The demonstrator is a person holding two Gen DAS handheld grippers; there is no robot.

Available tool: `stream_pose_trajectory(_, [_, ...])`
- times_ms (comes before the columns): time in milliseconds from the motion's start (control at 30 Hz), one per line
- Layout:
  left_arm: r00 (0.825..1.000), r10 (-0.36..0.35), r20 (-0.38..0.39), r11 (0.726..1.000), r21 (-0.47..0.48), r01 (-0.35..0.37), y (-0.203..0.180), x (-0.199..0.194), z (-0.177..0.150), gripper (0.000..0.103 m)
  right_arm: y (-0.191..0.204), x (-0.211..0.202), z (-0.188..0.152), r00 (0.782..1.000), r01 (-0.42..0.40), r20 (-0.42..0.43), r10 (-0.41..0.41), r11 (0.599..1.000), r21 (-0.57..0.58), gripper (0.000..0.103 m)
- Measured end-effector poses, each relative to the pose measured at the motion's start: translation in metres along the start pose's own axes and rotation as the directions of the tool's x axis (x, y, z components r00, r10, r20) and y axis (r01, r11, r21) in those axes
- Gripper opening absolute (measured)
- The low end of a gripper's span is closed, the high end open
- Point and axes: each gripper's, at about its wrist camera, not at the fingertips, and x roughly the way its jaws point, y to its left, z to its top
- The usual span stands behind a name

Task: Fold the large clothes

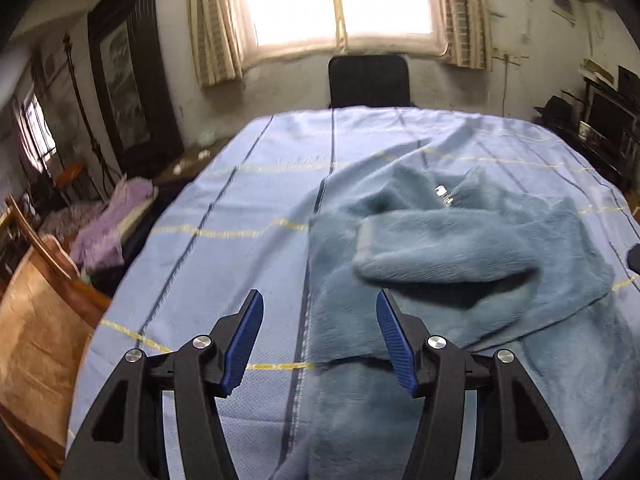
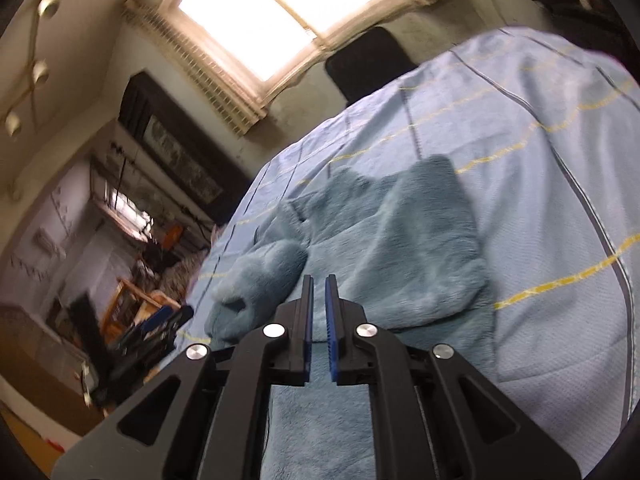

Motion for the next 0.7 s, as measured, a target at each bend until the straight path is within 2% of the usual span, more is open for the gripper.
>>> stream_pose_trajectory(133, [0.997, -0.007, -0.072, 1.0, 0.011, 0.008, 0.008, 0.029, -0.012, 0.06, 0.058, 0.017, -0.003, 0.998, 0.017, -0.062, -0.029, 0.983, -0.182, 0.029])
stream_pose_trajectory(167, [0.996, -0.02, -0.092, 1.0, 0.002, 0.02, 0.013, 0.035, -0.017, 0.061, 0.08, 0.024, -0.005, 0.996, 0.038, -0.068, -0.058, 0.966, -0.256, 0.035])
stream_pose_trajectory(233, [0.992, -0.07, -0.108, 0.997, -0.031, 0.067, 0.021, 0.043, -0.023, 0.063, 0.109, 0.037, -0.008, 0.992, 0.072, -0.07, -0.104, 0.93, -0.36, 0.039])
stream_pose_trajectory(300, [0.987, -0.11, -0.114, 0.993, -0.064, 0.103, 0.032, 0.04, -0.024, 0.063, 0.14, 0.058, -0.013, 0.987, 0.087, -0.081, -0.14, 0.881, -0.465, 0.04])
stream_pose_trajectory(400, [0.98, -0.177, -0.091, 0.97, -0.182, 0.159, 0.059, 0.031, -0.022, 0.063, 0.175, 0.091, -0.022, 0.979, 0.09, -0.099, -0.177, 0.818, -0.568, 0.04])
stream_pose_trajectory(433, [0.98, -0.182, -0.075, 0.961, -0.226, 0.161, 0.072, 0.026, -0.02, 0.063, 0.183, 0.101, -0.025, 0.977, 0.092, -0.102, -0.188, 0.8, -0.593, 0.04])
stream_pose_trajectory(533, [0.992, -0.118, -0.043, 0.947, -0.306, 0.1, 0.107, 0.02, -0.013, 0.061, 0.199, 0.137, -0.035, 0.964, 0.103, -0.12, -0.236, 0.751, -0.653, 0.04])
stream_pose_trajectory(633, [0.993, -0.094, -0.065, 0.928, -0.368, 0.064, 0.127, 0.022, -0.013, 0.061, 0.208, 0.171, -0.051, 0.947, 0.126, -0.118, -0.298, 0.686, -0.716, 0.04])
stream_pose_trajectory(700, [0.991, -0.114, -0.076, 0.91, -0.408, 0.073, 0.134, 0.023, -0.014, 0.061, 0.211, 0.189, -0.062, 0.936, 0.142, -0.111, -0.334, 0.646, -0.75, 0.044])
